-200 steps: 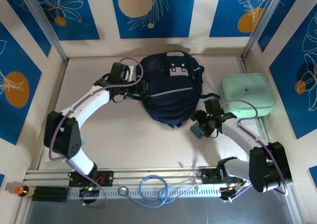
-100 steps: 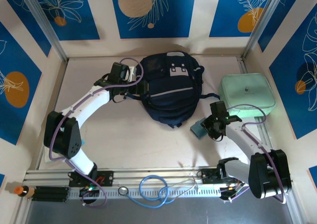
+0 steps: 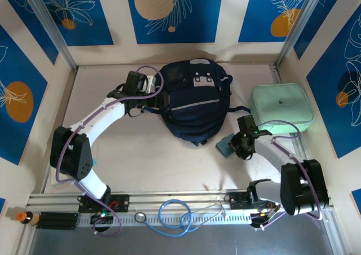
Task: Pack the student bag
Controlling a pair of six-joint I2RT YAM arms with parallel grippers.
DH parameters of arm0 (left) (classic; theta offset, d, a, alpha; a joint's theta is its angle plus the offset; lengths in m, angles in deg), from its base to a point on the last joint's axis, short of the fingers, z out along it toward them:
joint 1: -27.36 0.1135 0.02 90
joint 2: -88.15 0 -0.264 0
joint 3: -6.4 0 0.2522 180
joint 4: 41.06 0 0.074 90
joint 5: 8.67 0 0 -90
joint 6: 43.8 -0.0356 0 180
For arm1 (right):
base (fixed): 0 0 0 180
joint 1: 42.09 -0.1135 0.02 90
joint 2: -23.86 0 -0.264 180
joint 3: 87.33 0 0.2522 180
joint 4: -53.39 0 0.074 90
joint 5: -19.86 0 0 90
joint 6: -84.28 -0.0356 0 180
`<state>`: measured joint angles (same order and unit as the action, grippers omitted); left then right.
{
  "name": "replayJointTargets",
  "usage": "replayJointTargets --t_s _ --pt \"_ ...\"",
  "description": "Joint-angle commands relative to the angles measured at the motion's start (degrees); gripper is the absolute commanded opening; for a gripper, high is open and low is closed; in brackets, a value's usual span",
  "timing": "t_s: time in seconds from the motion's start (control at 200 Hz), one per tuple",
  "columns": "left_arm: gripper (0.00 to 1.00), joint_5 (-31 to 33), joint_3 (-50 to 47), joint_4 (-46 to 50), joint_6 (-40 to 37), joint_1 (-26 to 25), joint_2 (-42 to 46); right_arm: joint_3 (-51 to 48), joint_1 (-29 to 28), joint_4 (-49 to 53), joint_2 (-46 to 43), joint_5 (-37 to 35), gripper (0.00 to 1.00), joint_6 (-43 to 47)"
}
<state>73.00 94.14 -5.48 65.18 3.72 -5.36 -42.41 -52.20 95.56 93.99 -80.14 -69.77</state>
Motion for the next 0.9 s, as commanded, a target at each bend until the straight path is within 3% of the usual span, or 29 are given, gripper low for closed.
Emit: replayJointTargets --t_s 0.0,0.17,0.515,0.895 --pt "1.00 -2.98 0.90 -0.31 -2.09 -0.32 0.11 0.21 -0.13 1.32 1.54 1.56 0.22 -0.20" --pt "1.00 -7.21 3.11 0.05 -6.32 -2.70 -1.64 2.03 -0.23 2.26 0.77 0.65 0.07 1.85" --pt "0.93 -6.85 13.95 6.20 -24.93 -13.54 -9.67 8.50 1.52 2.27 -9.35 2.78 0.04 9.24" --pt "0.60 -5.61 29.59 17.31 -39.68 -18.33 -23.91 10.43 7.24 1.61 -13.74 8.74 0.04 9.99"
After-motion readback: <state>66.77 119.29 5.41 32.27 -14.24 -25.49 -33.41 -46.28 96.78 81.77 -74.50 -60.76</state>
